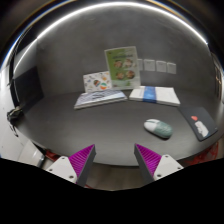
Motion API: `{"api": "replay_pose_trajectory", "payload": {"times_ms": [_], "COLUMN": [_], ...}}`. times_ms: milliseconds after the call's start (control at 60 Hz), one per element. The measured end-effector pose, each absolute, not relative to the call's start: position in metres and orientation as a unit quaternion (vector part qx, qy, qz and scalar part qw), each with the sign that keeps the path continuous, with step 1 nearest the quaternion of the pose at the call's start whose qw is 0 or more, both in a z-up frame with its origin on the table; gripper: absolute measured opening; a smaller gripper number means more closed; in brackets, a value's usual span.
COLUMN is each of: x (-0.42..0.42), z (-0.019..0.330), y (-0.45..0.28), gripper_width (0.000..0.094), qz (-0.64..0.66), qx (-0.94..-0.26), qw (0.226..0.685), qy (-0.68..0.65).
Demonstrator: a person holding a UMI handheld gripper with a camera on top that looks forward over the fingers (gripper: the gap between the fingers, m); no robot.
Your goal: Arrange mouse
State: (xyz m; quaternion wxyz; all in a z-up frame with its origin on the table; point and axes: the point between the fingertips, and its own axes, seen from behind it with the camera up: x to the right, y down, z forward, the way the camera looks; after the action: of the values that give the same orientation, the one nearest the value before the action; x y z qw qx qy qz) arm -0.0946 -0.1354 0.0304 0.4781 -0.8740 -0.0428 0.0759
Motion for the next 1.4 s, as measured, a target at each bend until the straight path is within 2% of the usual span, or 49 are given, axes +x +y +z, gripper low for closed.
{"api": "replay_pose_trajectory", "payload": {"times_ms": [183, 350, 467, 617, 750, 767, 817, 833, 850, 933, 950, 967, 1017, 1067, 1117, 1250, 1283, 1350, 1400], "x": [0.002, 0.051, 0.067, 0.069, 0.072, 0.071, 0.071, 0.072, 0.072, 0.073, 0.073, 0.072, 0.065, 0.050, 0.049, 0.129, 0.159, 0.229, 0.285], "z": [0.022, 0.006, -0.008, -0.010, -0.009, -0.009, -0.010, -0.011, -0.010, -0.011, -0.011, -0.010, -0.008, 0.008, 0.044, 0.183, 0.208, 0.228, 0.211], "y": [-0.102, -0.069, -0.052, -0.023, 0.004, 0.006, 0.013, 0.013, 0.014, 0.015, 0.014, 0.014, 0.010, 0.004, 0.000, 0.009, 0.010, 0.011, 0.024], "gripper_width": [0.0813, 0.0801, 0.0810, 0.0810, 0.0761, 0.0786, 0.0642, 0.0635, 0.0560, 0.0495, 0.0544, 0.0472, 0.0429, 0.0426, 0.0426, 0.0424, 0.0422, 0.0421, 0.0419], "qz": [0.006, -0.004, 0.013, 0.061, 0.065, 0.065, 0.065, 0.063, 0.064, 0.056, 0.056, 0.055, 0.073, 0.115, 0.121, 0.060, 0.042, -0.014, -0.043], "qx": [-0.870, -0.870, -0.873, -0.867, -0.863, -0.864, -0.865, -0.867, -0.867, -0.869, -0.870, -0.870, -0.874, -0.867, -0.846, -0.770, -0.757, -0.748, -0.762], "qw": [0.491, 0.488, 0.479, 0.485, 0.489, 0.488, 0.487, 0.483, 0.484, 0.483, 0.482, 0.481, 0.471, 0.474, 0.508, 0.628, 0.648, 0.662, 0.646], "qy": [-0.035, -0.067, -0.094, -0.100, -0.108, -0.109, -0.107, -0.104, -0.100, -0.095, -0.093, -0.092, -0.096, -0.102, -0.108, -0.092, -0.077, -0.048, -0.019]}}
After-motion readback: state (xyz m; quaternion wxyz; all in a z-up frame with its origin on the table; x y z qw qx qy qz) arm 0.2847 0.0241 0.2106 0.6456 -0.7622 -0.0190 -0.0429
